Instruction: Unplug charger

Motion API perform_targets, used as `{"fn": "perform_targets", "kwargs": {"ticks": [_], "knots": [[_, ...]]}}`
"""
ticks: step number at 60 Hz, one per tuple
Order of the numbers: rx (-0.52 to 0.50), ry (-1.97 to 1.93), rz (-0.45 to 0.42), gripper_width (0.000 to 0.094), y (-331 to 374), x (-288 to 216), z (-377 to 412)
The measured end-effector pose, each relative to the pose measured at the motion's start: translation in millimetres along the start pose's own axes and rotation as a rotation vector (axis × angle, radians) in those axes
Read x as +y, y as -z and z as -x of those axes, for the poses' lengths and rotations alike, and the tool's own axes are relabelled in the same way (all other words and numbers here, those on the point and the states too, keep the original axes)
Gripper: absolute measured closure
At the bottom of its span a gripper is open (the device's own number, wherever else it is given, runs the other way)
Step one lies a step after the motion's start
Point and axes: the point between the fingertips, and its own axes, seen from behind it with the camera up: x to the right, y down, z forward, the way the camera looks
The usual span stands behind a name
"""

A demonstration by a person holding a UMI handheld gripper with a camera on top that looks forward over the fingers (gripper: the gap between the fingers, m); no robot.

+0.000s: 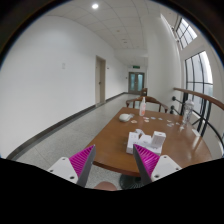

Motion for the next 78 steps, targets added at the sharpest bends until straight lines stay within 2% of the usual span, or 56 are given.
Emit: {"fn": "perform_targets", "kwargs": {"ticks": [12, 26, 33, 40, 44, 54, 61, 63, 66, 70, 74, 78], "knots": [[0.049, -0.031, 0.012, 0.0167, -15.6, 11.8, -43.5], [0.168, -0.107, 0.024, 0.0167, -47.8, 17.9, -126.8], [0.252, -0.083, -0.009, 0.0166, -77.1, 9.4, -164.4], [0.266, -0.045, -0.048, 0.0201, -111.8, -2.2, -184.2], [0.252, -0.049, -0.02, 0.0541, -124.8, 6.1, -187.8], [0.244, -0.123, -0.042, 0.0715, -129.5, 6.7, -186.7], [0.244, -0.144, -0.03, 0.0756, -127.2, 1.2, -186.3], [0.243, -0.132, -0.079, 0.0757, -116.5, -20.5, -187.4], [0.282, -0.084, -0.206, 0.0759, -89.5, -69.9, -197.7], [0.309, -0.055, -0.269, 0.0759, -59.6, -107.8, -210.9], [0.294, -0.099, -0.286, 0.0759, -38.6, -124.4, -221.0], [0.341, -0.076, -0.262, 0.076, -24.7, -118.7, -242.4]]}}
